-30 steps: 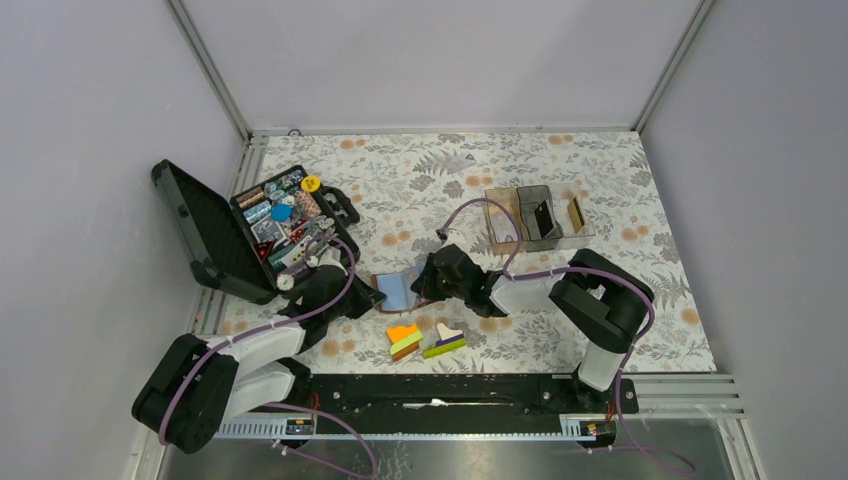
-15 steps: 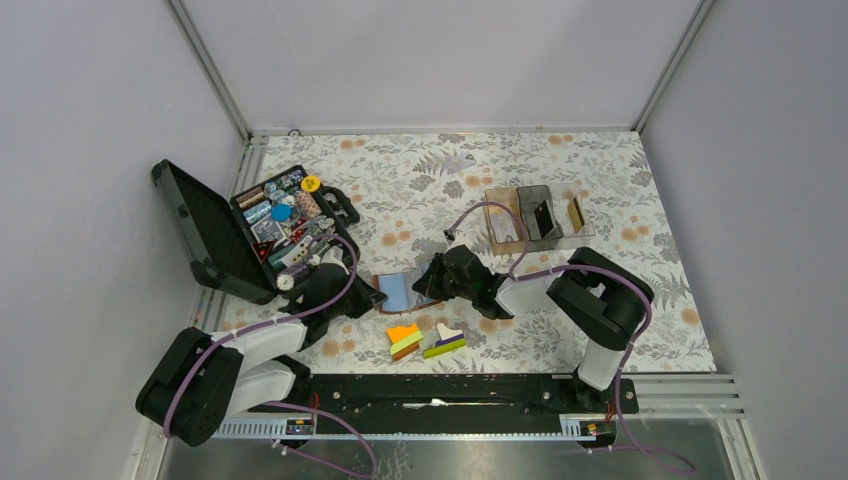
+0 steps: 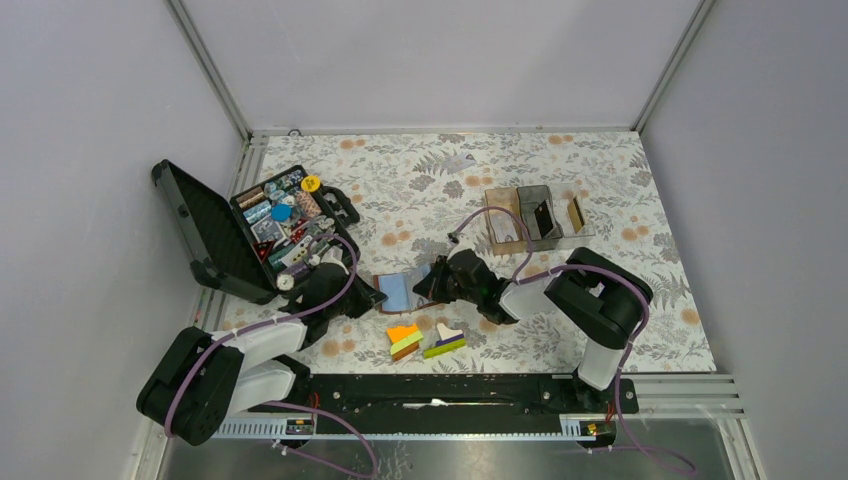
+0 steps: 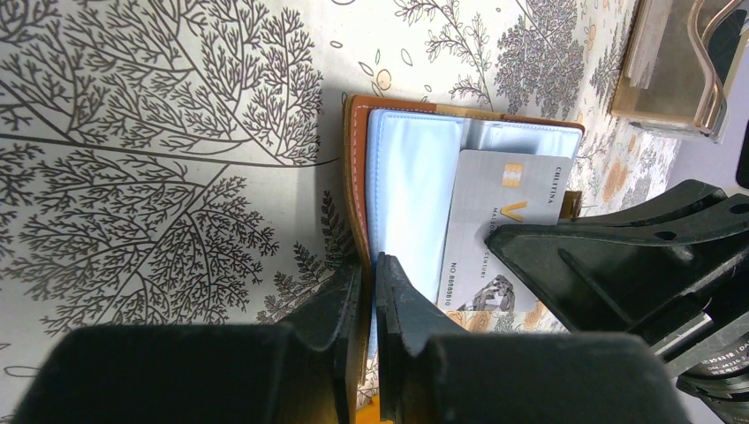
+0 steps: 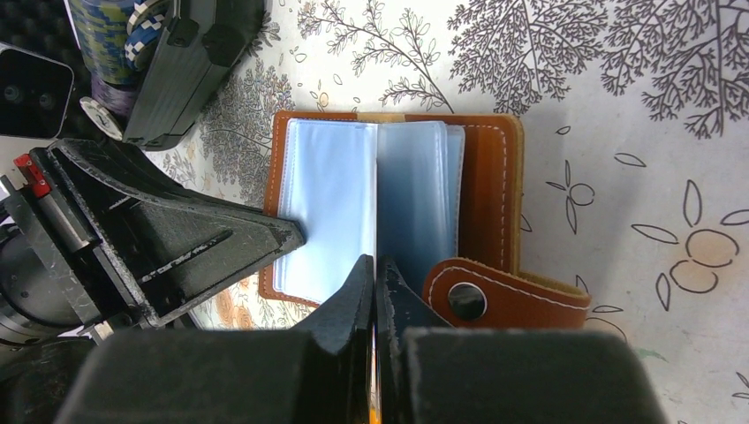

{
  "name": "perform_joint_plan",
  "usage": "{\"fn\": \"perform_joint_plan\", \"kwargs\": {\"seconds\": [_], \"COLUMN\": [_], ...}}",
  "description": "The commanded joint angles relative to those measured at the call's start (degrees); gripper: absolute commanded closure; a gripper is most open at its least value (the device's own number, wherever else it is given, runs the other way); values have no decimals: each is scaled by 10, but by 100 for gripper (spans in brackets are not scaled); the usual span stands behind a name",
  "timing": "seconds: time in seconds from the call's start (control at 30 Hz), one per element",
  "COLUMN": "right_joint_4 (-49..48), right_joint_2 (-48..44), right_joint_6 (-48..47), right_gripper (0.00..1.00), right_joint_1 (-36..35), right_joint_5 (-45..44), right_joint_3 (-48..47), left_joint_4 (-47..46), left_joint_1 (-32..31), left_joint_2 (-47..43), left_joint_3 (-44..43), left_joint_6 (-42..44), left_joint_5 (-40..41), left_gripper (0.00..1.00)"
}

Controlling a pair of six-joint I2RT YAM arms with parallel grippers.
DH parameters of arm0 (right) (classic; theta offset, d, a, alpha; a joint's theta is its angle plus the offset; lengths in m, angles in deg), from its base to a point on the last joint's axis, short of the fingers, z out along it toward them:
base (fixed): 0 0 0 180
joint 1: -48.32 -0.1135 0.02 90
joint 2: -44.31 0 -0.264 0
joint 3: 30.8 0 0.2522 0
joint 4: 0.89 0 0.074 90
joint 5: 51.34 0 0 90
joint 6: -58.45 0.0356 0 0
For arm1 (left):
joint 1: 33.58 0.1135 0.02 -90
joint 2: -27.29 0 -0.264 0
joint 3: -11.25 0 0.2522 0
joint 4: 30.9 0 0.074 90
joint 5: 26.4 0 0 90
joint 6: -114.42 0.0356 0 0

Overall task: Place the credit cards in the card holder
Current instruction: Insert the credit card into the card holder.

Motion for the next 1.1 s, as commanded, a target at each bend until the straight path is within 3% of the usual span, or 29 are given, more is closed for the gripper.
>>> {"fn": "perform_joint_plan", "kwargs": {"seconds": [0.0,0.53,1.07], "right_joint_4": [-23,-85,-49], "right_joint_2": [-10,-8,26], "right_joint_6": [-5,-1,9], "right_gripper": [100,100,100], "right_joint_1": [2,2,3], "right_joint_5": [5,25,20], "right_joint_3": [8,21,-6], "left_joint_4": [11,9,6], "left_joint_1": [6,10,12], "left_joint_2": [6,11,14], "left_joint_3": [-9,-9,-10], "left_joint_6": [12,13,13], "left_joint_5": [1,-3,-8], "left_gripper": [100,100,100]}}
